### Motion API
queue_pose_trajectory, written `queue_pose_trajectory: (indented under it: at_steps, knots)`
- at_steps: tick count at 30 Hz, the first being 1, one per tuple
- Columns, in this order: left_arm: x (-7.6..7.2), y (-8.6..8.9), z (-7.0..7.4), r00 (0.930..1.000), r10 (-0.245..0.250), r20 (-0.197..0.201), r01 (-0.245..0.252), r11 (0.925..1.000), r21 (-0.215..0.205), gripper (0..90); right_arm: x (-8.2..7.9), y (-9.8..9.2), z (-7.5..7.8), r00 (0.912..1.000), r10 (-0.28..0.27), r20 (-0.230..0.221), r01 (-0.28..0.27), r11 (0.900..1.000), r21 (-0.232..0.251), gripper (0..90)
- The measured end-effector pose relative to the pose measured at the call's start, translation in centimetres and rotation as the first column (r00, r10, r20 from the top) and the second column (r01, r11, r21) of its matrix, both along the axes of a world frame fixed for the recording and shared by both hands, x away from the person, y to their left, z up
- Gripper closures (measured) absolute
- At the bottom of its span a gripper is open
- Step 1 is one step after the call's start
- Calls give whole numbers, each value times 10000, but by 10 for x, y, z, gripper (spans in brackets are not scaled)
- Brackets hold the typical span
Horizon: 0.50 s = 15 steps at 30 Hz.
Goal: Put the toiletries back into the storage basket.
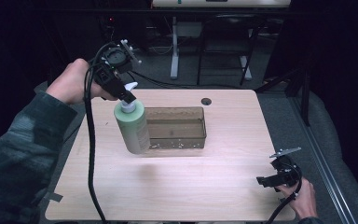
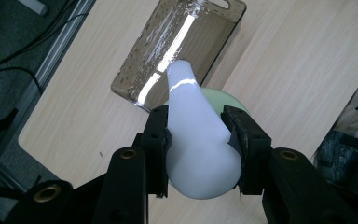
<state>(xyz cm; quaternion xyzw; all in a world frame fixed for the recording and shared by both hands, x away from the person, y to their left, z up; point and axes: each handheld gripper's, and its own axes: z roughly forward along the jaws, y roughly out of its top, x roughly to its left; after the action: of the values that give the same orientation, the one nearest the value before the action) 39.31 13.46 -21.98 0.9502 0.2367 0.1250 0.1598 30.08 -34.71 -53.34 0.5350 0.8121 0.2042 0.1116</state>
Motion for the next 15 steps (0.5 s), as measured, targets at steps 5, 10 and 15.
queue_pose_trajectory:
  at_steps: [5, 10, 15]
  knots:
    - [5, -4, 6, 10000, -1, 39, 0, 10000, 24, 628, 0, 1, 1, 10000, -11, 25, 11, 10000, 35, 61]
    - [8, -7, 8, 10000, 75, 44, -75, 10000, 21, 628, 0, 1, 1, 10000, 22, 49, -22, 10000, 16, 61]
    - [12, -8, 13, 9999, 85, 87, -85, 10000, -1, 627, 0, 1, 0, 10000, -19, -11, 19, 10000, 18, 62]
